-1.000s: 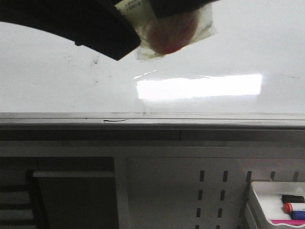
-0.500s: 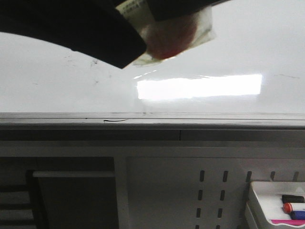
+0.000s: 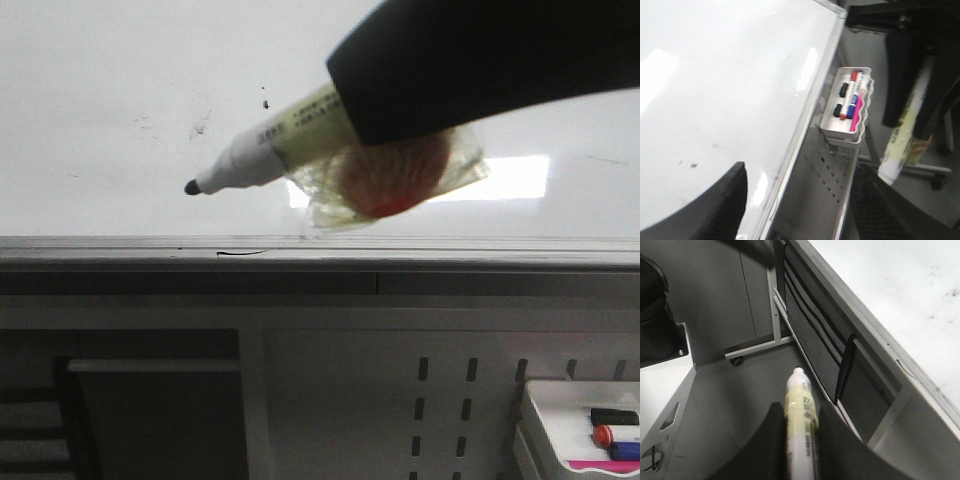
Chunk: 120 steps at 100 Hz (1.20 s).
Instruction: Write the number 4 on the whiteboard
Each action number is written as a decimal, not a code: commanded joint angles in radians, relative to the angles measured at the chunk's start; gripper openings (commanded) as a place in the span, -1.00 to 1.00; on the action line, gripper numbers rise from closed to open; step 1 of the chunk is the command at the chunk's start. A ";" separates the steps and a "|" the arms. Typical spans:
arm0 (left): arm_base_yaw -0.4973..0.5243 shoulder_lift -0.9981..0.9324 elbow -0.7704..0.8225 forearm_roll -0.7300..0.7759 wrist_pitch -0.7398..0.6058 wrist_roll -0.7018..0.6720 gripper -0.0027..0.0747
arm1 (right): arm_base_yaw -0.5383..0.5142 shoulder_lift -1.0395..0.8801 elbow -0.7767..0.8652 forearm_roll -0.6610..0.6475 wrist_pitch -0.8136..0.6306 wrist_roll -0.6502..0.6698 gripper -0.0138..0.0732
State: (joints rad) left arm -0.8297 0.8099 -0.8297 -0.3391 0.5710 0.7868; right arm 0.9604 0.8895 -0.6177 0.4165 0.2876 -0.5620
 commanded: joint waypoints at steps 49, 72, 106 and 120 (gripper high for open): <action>0.250 -0.590 0.332 -0.114 -0.180 -0.288 -0.98 | -0.281 0.037 0.003 -0.036 -0.336 -0.001 -0.81; 0.250 -0.596 0.345 -0.125 -0.202 -0.288 -0.98 | -0.303 0.134 -0.002 -0.053 -0.487 -0.001 -0.81; 0.250 -0.596 0.345 -0.130 -0.206 -0.288 -0.98 | -0.322 0.283 -0.112 -0.053 -0.503 -0.001 -0.81; 0.250 -0.596 0.345 -0.130 -0.206 -0.288 -0.98 | -0.348 0.312 -0.121 -0.053 -0.505 -0.001 -0.81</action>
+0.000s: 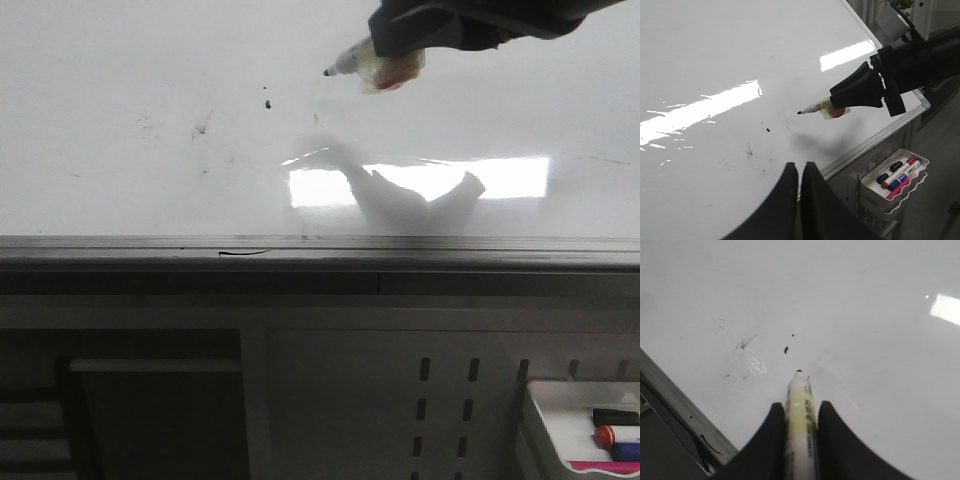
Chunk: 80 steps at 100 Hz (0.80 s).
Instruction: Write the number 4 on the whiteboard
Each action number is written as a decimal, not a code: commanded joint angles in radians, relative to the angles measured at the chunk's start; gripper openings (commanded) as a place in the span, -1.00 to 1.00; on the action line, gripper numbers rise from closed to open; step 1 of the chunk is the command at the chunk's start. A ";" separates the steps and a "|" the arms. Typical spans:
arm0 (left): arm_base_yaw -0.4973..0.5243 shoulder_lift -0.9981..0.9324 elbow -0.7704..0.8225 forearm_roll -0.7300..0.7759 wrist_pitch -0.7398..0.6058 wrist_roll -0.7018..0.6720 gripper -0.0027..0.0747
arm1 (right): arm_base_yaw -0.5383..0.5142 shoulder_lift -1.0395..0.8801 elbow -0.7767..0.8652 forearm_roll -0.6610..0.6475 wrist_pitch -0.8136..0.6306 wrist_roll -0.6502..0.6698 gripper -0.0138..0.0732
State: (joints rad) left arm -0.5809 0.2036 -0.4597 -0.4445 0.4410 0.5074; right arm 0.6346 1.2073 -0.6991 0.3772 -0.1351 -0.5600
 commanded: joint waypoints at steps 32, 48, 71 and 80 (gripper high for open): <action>0.002 0.011 -0.025 -0.024 -0.076 -0.009 -0.98 | -0.085 0.002 -0.039 -0.014 -0.083 -0.003 -0.81; 0.002 0.011 -0.025 -0.024 -0.076 -0.009 -0.98 | -0.123 0.002 -0.039 -0.014 -0.083 -0.003 -0.81; 0.002 0.011 -0.025 -0.024 -0.076 -0.009 -0.98 | -0.158 0.002 -0.039 -0.014 -0.062 -0.003 -0.81; 0.002 0.011 -0.025 -0.024 -0.076 -0.009 -0.98 | -0.163 0.002 -0.039 -0.014 -0.056 -0.003 -0.81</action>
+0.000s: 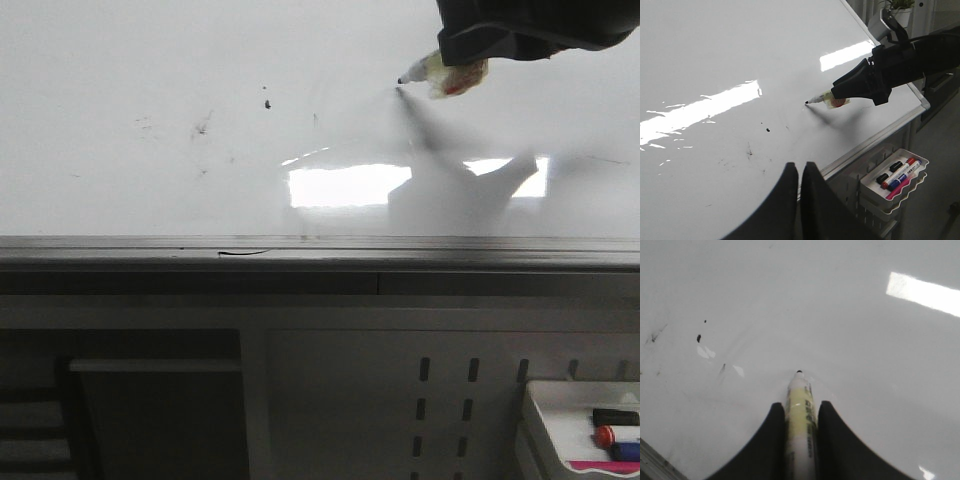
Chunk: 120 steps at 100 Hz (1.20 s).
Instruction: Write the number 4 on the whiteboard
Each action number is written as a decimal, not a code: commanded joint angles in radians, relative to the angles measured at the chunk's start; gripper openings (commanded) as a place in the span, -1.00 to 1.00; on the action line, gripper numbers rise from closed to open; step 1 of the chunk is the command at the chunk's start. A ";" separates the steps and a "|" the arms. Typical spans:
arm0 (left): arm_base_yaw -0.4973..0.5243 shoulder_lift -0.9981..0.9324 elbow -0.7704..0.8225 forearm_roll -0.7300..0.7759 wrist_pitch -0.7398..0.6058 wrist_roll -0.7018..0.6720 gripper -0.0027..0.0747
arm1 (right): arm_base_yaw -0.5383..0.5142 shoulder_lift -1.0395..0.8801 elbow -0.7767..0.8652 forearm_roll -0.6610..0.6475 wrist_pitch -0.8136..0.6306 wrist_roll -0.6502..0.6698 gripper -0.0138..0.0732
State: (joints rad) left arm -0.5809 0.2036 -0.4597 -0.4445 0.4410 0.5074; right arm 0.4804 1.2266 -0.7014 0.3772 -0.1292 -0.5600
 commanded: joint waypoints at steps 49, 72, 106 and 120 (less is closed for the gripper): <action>0.002 0.011 -0.025 -0.044 -0.076 -0.009 -0.98 | -0.005 -0.015 -0.037 -0.014 0.021 -0.003 -0.81; 0.002 0.011 -0.025 -0.048 -0.076 -0.009 -0.98 | 0.066 0.029 -0.037 -0.014 0.057 -0.001 -0.81; 0.002 0.011 -0.025 -0.050 -0.076 -0.009 -0.98 | 0.129 0.072 -0.037 0.002 0.057 -0.001 -0.81; 0.002 0.011 -0.025 -0.050 -0.076 -0.009 -0.98 | 0.129 0.072 -0.037 0.002 0.057 -0.001 -0.81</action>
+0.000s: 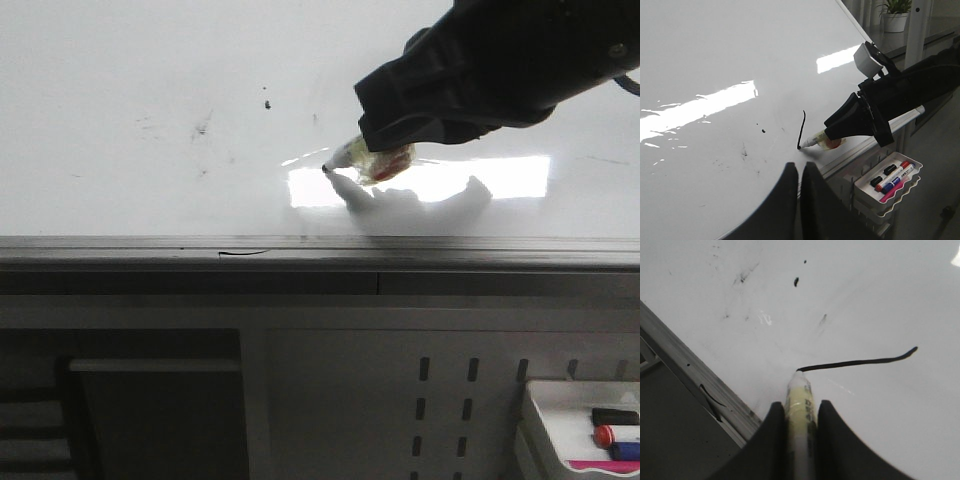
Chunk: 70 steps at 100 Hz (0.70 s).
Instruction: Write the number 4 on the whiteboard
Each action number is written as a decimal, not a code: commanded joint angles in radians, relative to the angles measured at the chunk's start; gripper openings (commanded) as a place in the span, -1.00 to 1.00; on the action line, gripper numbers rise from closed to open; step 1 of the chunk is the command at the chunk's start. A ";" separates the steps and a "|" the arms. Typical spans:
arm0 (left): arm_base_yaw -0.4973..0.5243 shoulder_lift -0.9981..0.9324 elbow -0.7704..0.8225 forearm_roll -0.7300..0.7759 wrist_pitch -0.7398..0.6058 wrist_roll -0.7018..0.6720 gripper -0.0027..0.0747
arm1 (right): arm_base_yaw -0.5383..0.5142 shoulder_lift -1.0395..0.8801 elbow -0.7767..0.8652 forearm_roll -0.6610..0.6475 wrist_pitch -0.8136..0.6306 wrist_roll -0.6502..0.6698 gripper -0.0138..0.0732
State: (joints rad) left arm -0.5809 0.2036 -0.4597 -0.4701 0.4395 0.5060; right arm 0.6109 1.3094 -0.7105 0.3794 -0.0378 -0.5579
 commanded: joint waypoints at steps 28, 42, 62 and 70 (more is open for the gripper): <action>0.002 0.011 -0.025 -0.024 -0.075 -0.008 -0.98 | -0.051 -0.018 -0.028 0.000 0.009 -0.003 -0.81; 0.002 0.011 -0.025 -0.024 -0.075 -0.008 -0.98 | -0.116 -0.043 -0.028 0.000 0.077 -0.003 -0.80; 0.002 0.011 -0.025 -0.024 -0.075 -0.008 -0.98 | -0.237 -0.114 -0.028 -0.012 0.190 -0.003 -0.78; 0.002 0.011 -0.025 -0.024 -0.075 -0.008 -0.98 | -0.288 -0.138 -0.026 -0.032 0.238 -0.003 -0.78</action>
State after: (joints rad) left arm -0.5809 0.2036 -0.4597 -0.4701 0.4395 0.5060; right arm 0.3864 1.2003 -0.7168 0.3812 0.1936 -0.5579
